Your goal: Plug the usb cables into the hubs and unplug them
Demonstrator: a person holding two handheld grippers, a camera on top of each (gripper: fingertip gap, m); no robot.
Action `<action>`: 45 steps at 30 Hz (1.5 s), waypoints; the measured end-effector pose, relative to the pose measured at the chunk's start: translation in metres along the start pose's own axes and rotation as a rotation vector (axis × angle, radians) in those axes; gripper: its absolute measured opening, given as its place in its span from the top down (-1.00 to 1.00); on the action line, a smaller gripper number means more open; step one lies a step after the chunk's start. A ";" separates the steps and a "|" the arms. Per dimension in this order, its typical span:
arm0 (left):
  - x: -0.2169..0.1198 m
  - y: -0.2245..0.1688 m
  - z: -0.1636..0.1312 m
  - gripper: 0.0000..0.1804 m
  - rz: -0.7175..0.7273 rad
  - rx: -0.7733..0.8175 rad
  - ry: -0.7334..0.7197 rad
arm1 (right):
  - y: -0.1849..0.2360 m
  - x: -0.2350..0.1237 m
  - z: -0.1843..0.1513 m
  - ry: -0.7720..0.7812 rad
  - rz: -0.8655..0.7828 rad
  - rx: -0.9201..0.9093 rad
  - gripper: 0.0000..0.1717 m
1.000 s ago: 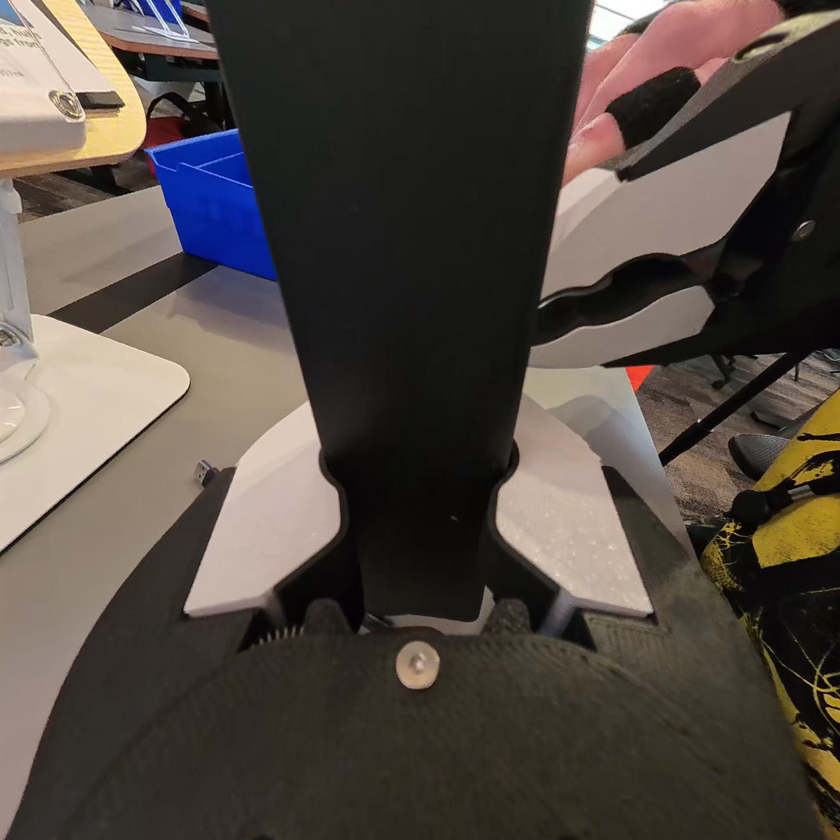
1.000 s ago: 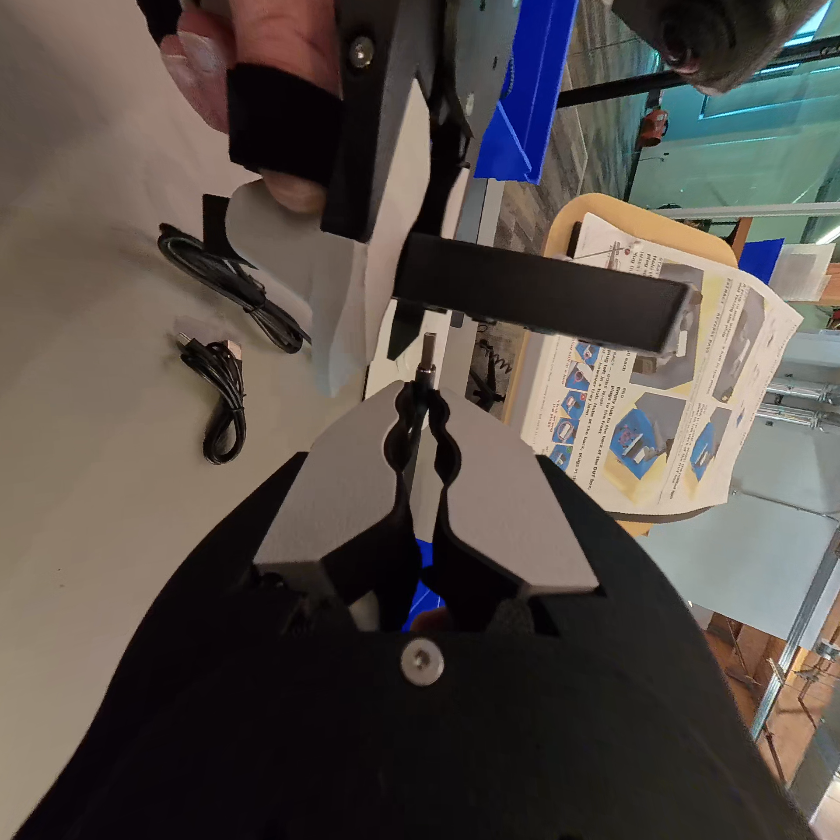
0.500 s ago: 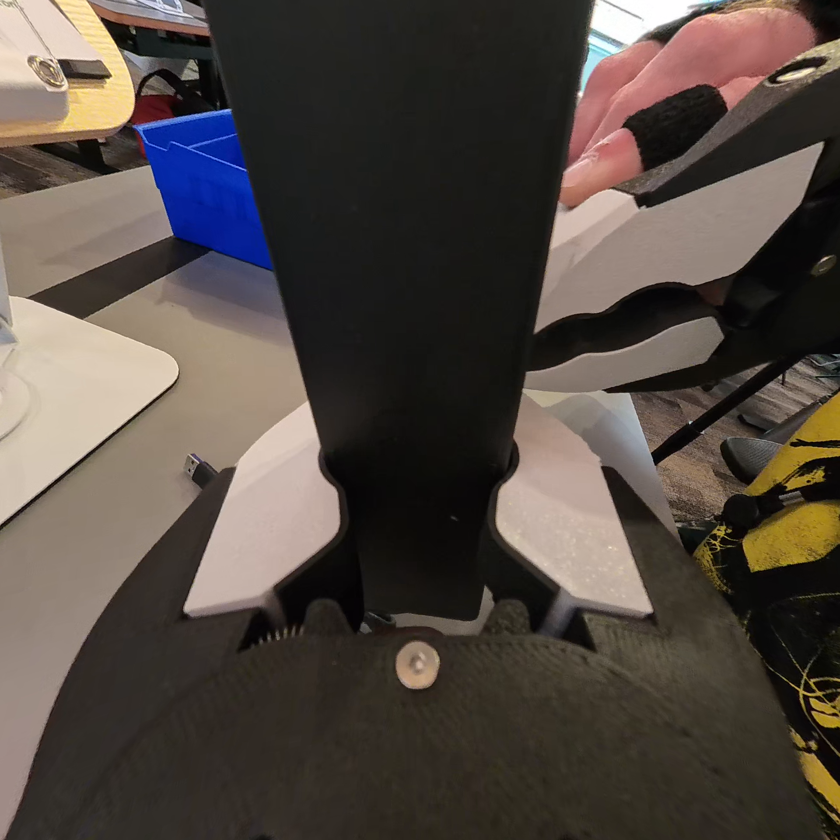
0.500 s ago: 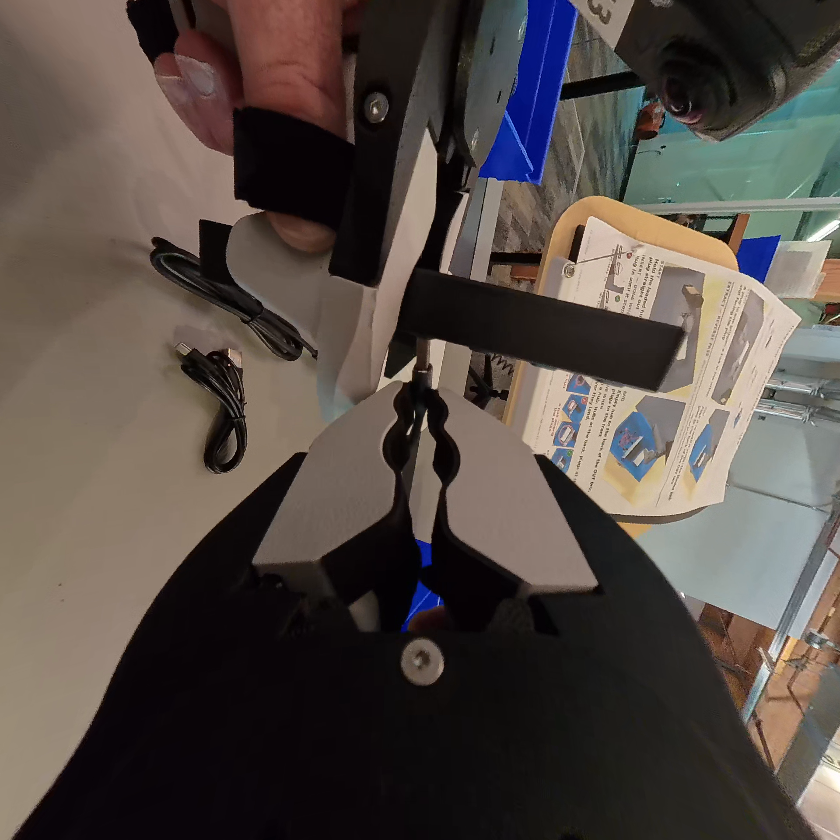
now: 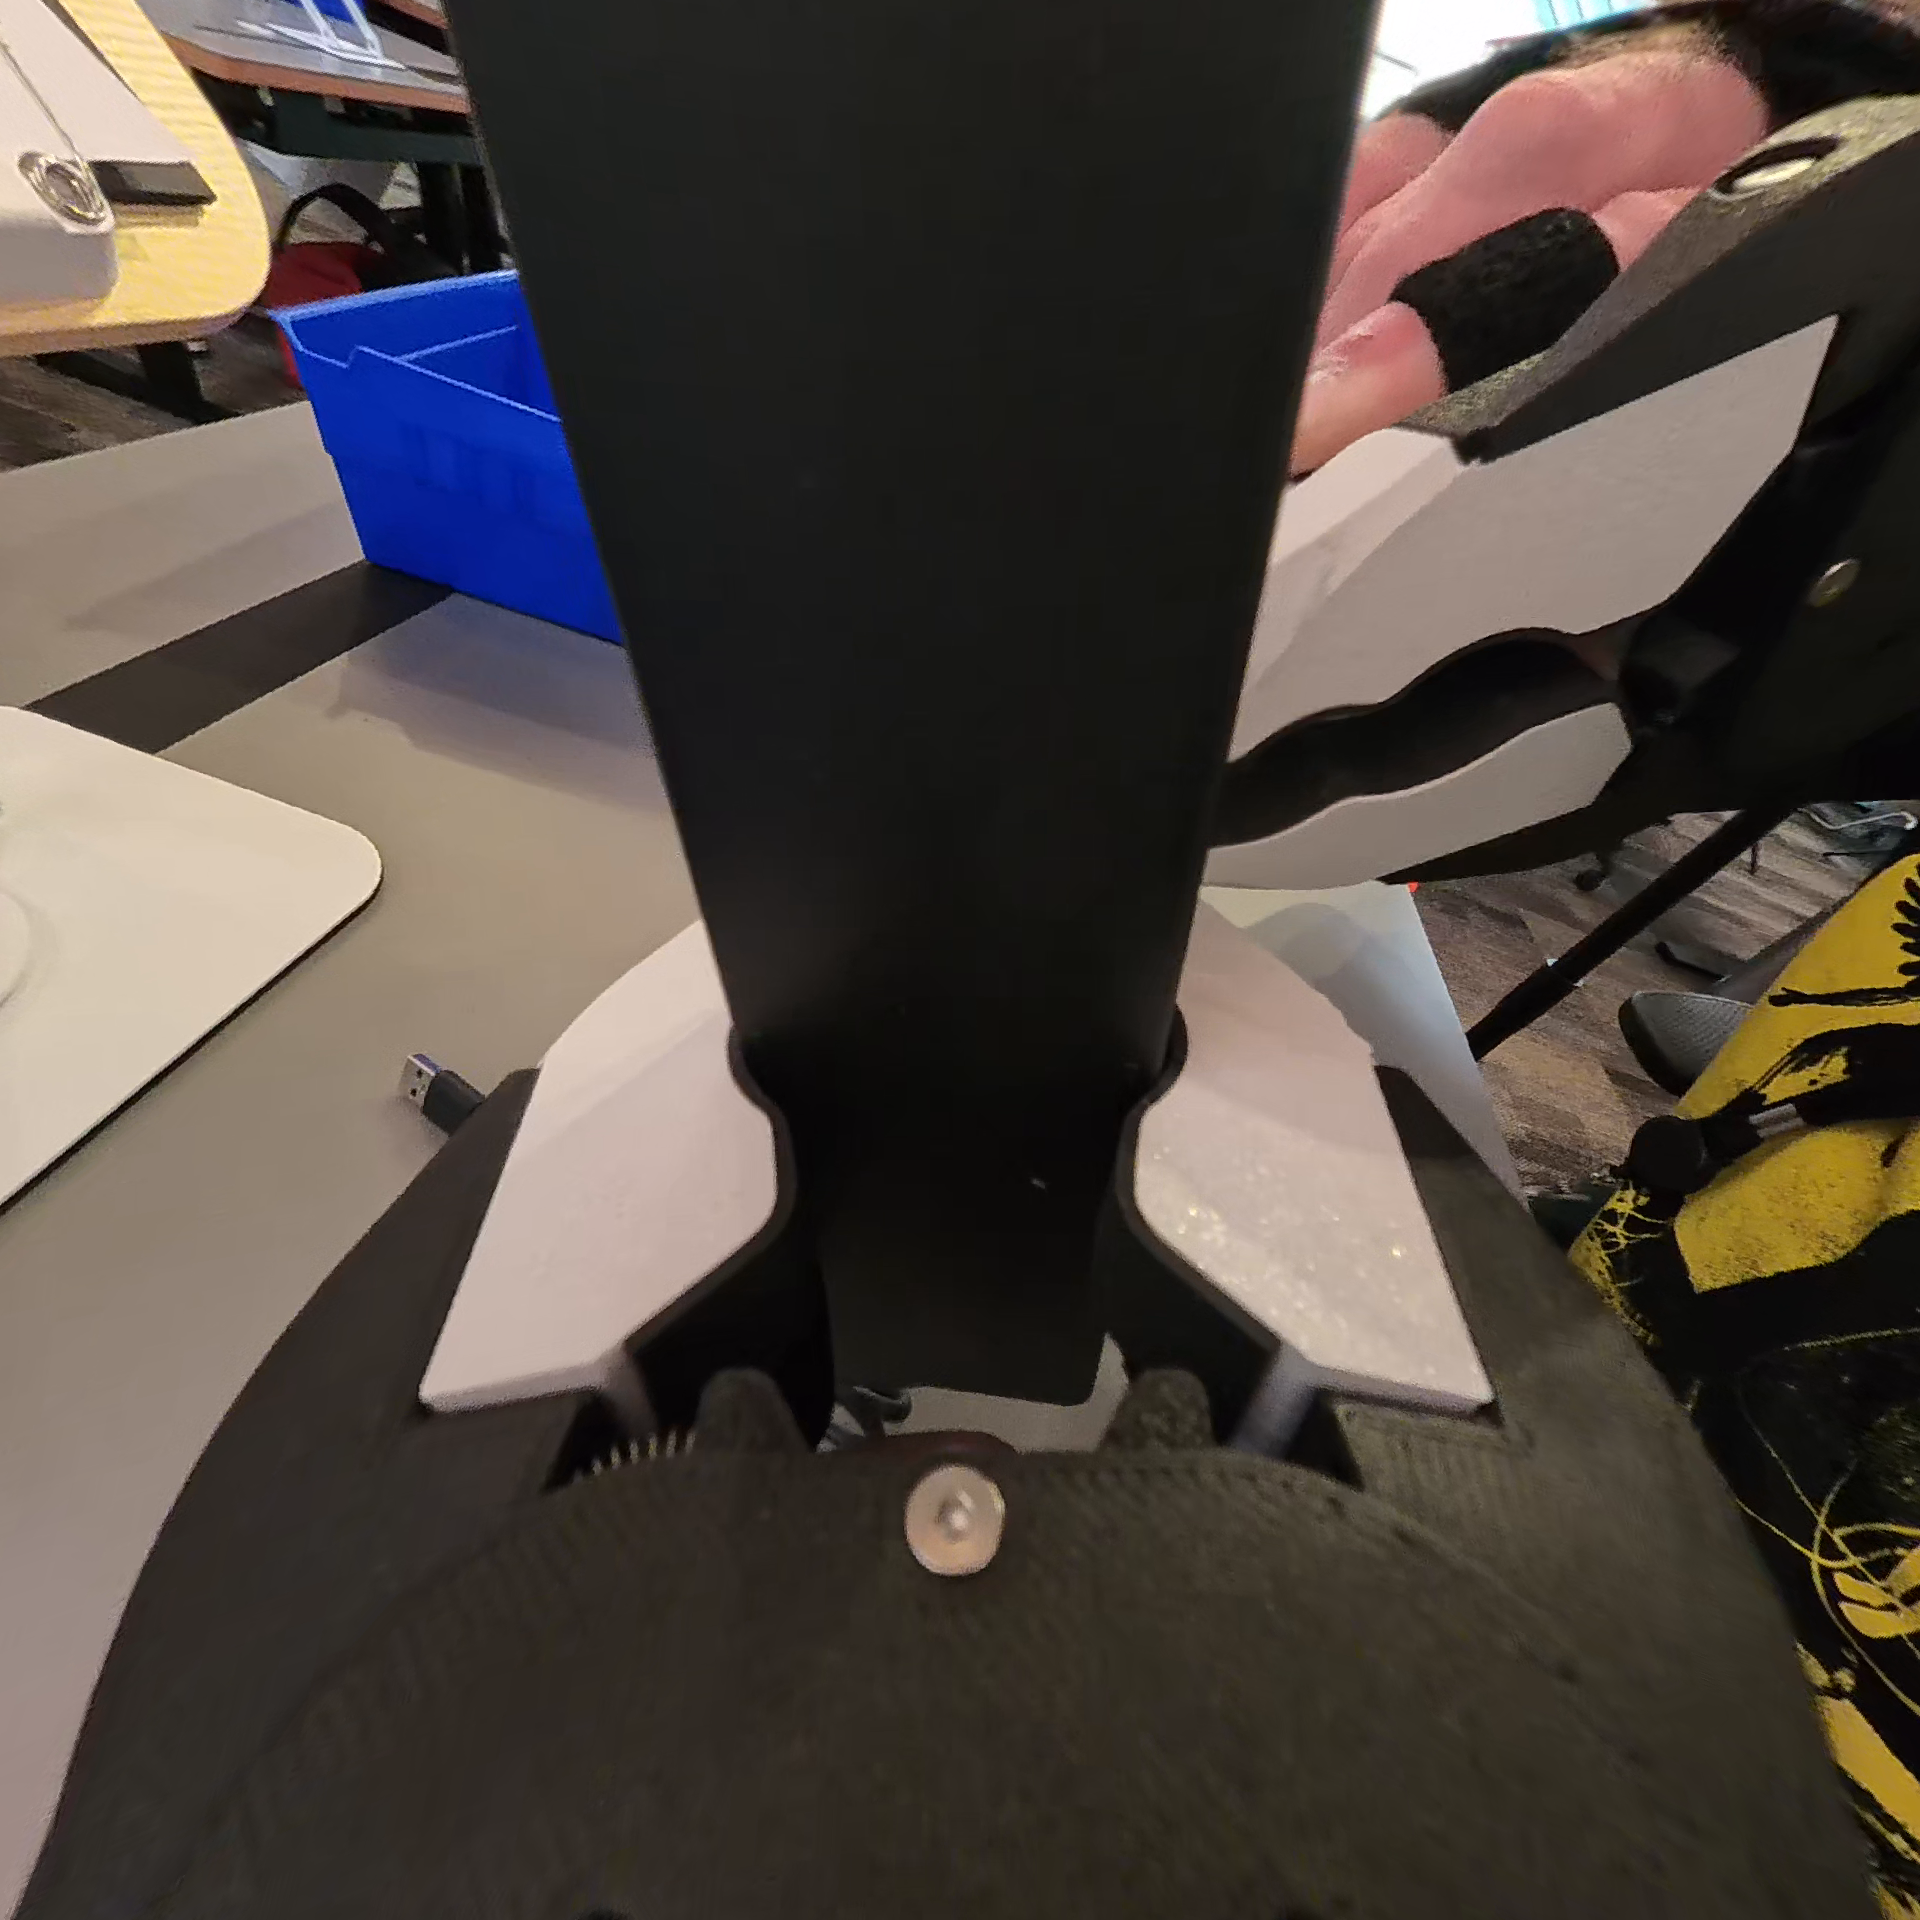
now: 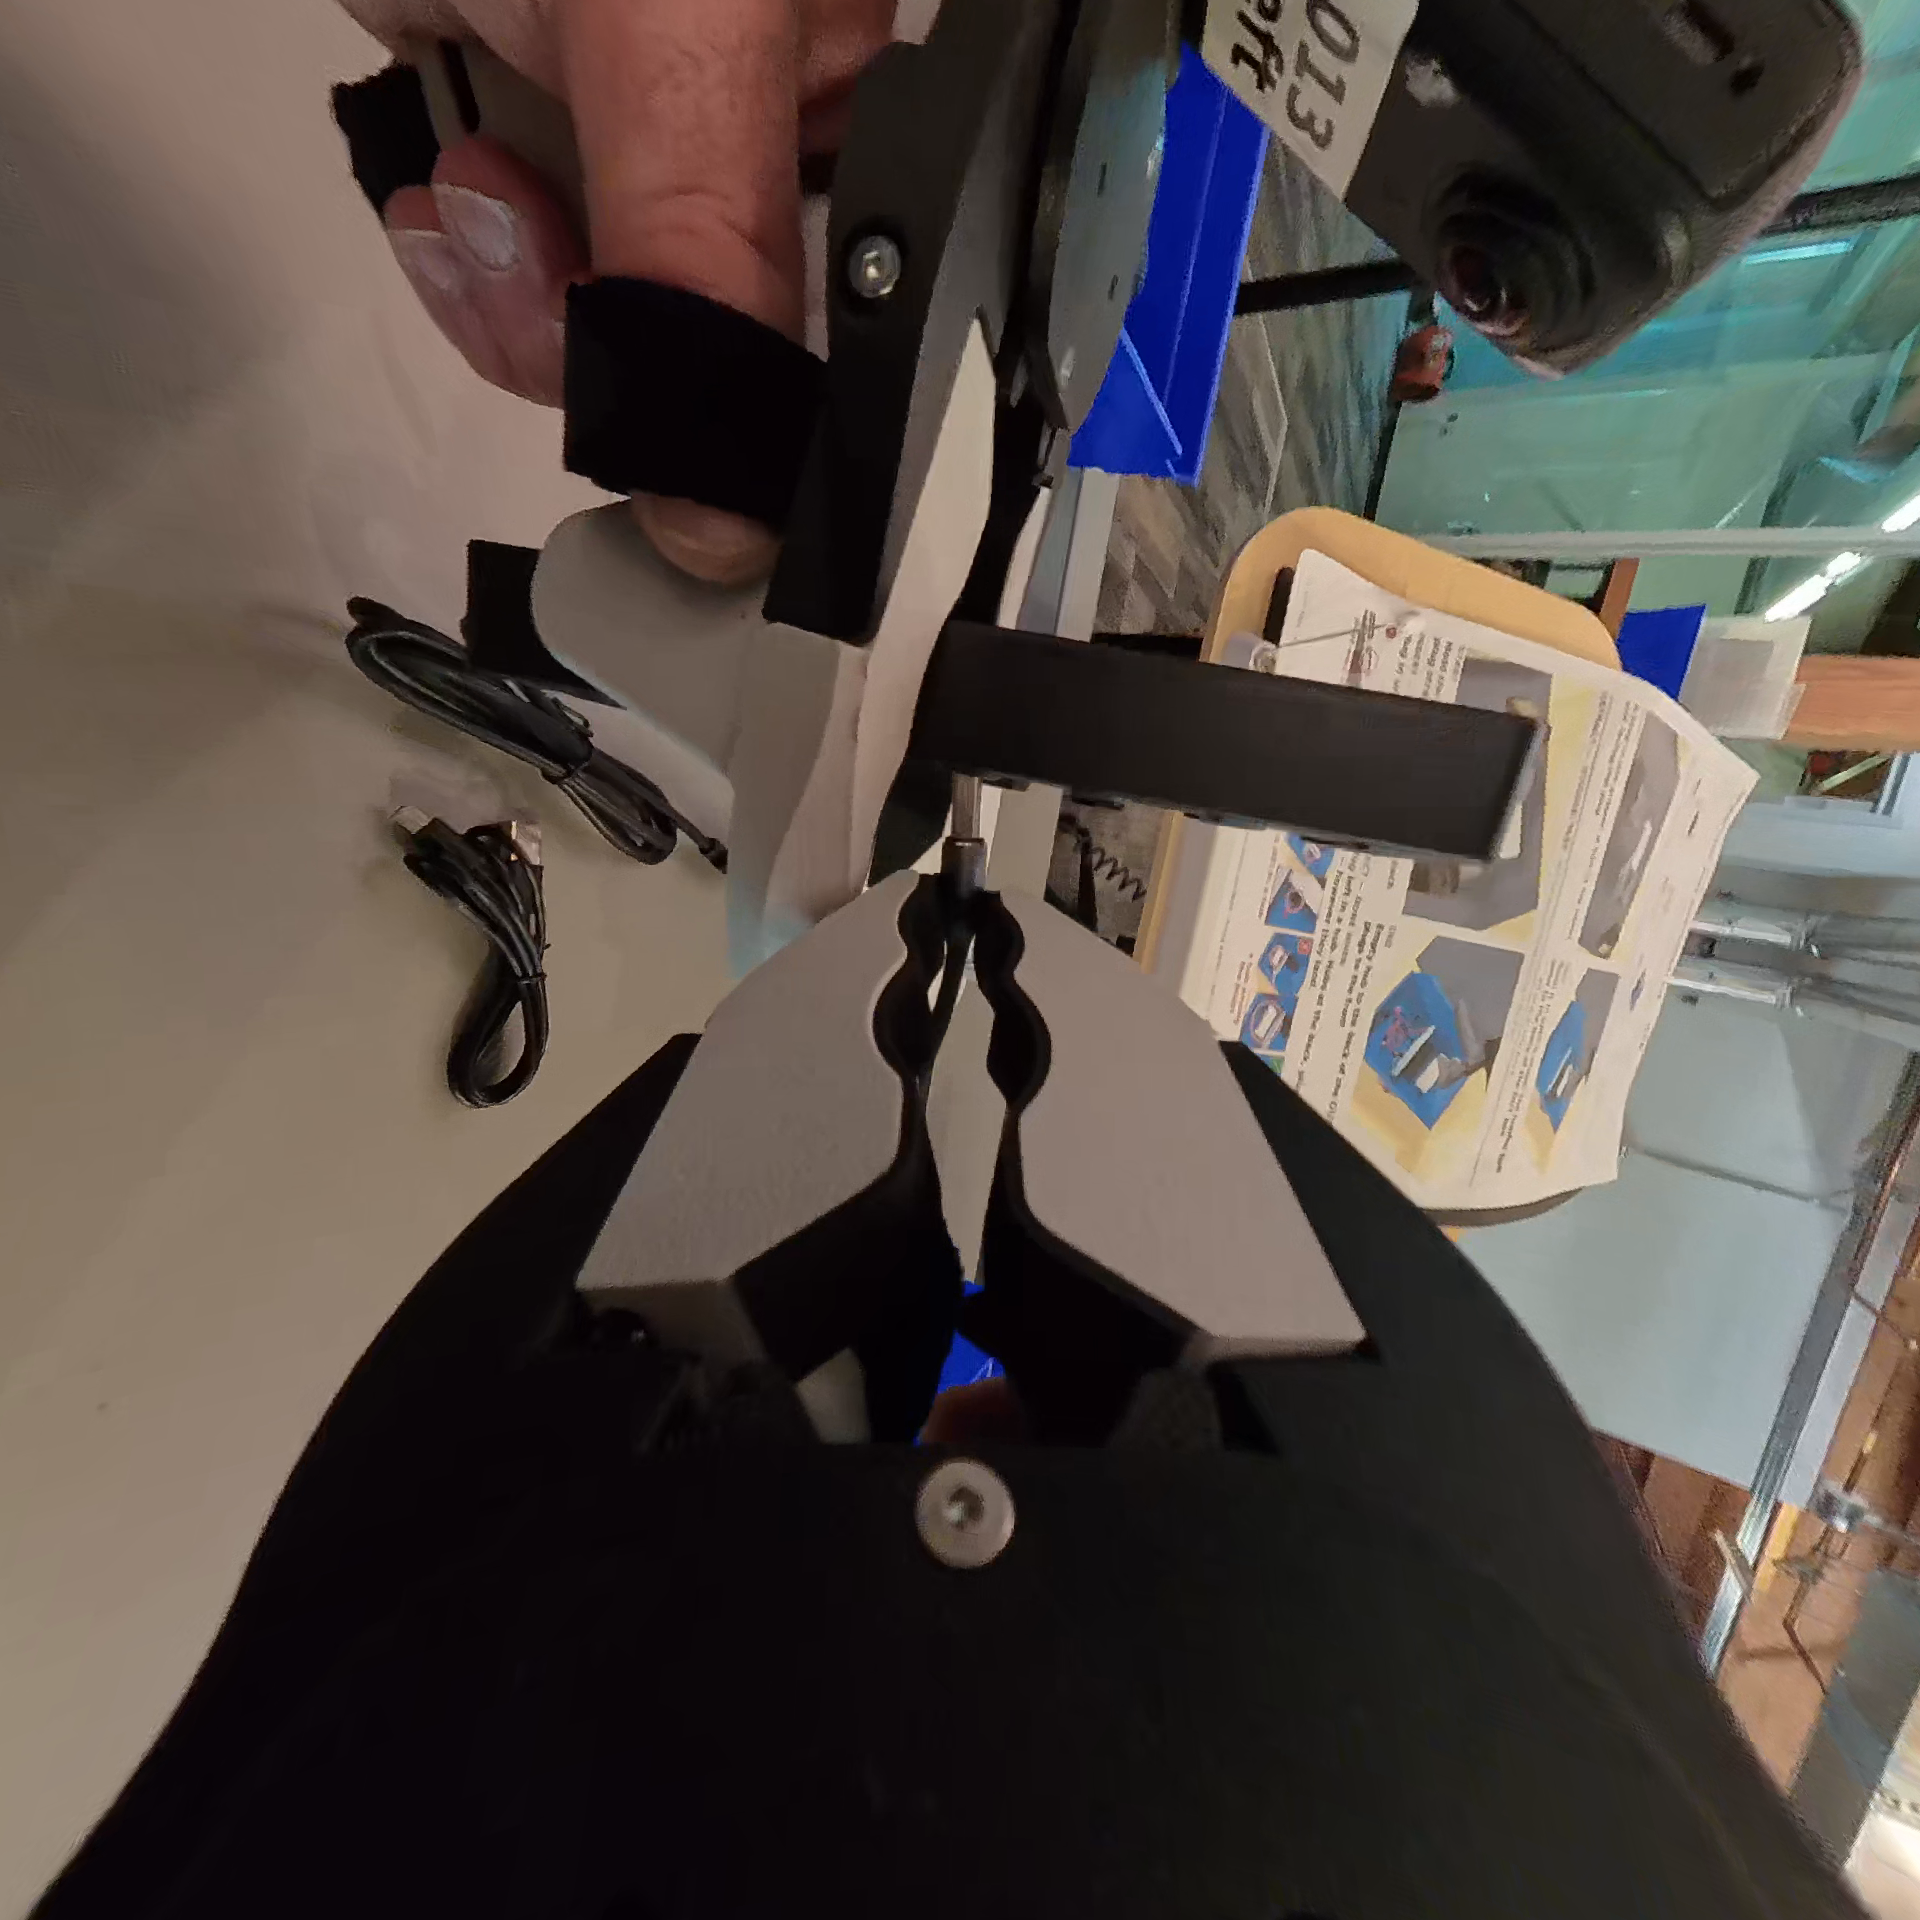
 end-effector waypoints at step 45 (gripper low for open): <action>-0.009 0.005 -0.002 0.26 -0.058 -0.006 -0.043 | 0.012 -0.009 -0.025 -0.122 0.281 0.349 0.93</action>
Point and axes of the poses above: each gripper's, where its closed fingertips meet, x out along the fingers, z out of its top, y = z × x across the jaws, the point moved 4 cm from there along -x, back along the fingers, and after that the axes turned 14 degrees about -y, right-handed, at the moved point
